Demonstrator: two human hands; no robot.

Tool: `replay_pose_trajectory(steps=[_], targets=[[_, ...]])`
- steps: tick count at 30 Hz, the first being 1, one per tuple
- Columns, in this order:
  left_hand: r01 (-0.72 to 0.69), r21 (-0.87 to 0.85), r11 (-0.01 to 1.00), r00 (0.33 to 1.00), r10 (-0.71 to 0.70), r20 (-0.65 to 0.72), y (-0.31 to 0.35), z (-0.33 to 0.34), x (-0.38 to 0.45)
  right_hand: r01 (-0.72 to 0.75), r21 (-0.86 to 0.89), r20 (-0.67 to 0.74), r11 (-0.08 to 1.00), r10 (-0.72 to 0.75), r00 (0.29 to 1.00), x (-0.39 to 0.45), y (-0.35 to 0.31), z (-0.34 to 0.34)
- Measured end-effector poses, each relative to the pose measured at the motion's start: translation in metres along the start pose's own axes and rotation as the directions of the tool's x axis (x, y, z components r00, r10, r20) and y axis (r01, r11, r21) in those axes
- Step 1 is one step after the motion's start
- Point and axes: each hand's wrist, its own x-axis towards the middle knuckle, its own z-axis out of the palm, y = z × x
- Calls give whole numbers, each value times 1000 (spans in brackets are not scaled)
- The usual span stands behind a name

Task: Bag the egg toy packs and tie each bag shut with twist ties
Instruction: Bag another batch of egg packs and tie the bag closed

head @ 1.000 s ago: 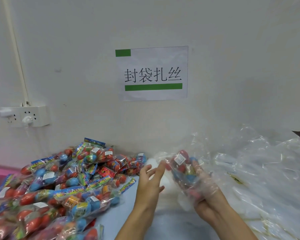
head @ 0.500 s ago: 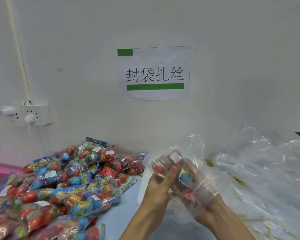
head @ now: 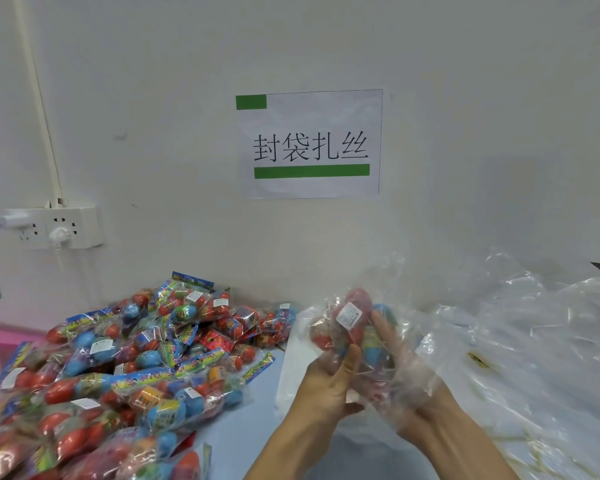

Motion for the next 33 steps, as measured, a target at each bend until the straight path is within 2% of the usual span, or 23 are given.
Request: replay_pose_trajectory(steps=[1,5,6,7,9,11,13,15,17,19,21,24,27,30,33], targets=[[-2,-6,1000,999,2,-54,0,-1,1,14,7,4,1000,-14,1000,0,-3,2],[-76,-42,996,970,64,-236,5,-11,2,140,-34,-226,990,-144,963,2,-26,-6],[-121,2,993,951,117,-286,6,-14,3,170,-123,-252,978,-197,948,0,-31,-7],[-181,79,980,921,197,-337,7,-15,3,192,-281,-288,940,-274,918,-3,-34,-10],[-310,296,904,827,410,-385,15,-13,1,125,-652,-328,748,-427,843,-5,-38,-14],[-461,522,718,702,655,-280,30,-7,-3,40,-801,-291,597,-446,846,-11,-42,-7],[-566,679,467,613,790,-32,45,1,-8,1,-901,-180,433,-376,909,-20,-43,-2],[-581,756,303,635,749,189,56,7,-12,15,-962,-77,272,-325,943,-27,-45,4],[-540,809,232,699,659,278,61,9,-13,8,-990,-35,142,-298,954,-27,-46,6],[-530,800,281,755,586,294,62,6,-13,-67,-997,-74,37,-243,967,-23,-45,5],[-538,754,377,789,540,293,62,3,-14,-172,-985,-170,1,-168,971,-20,-42,3],[-559,681,474,767,608,206,64,0,-15,-307,-939,-282,-153,-166,945,-19,-39,-3],[-546,668,505,752,647,126,66,-1,-13,-348,-900,-284,-264,-250,925,-22,-39,0],[-526,666,529,768,632,104,63,-3,-11,-346,-890,-295,-297,-204,934,-24,-43,3],[-491,676,549,774,632,49,61,-7,-9,-288,-926,-265,-245,-122,957,-27,-50,6]])
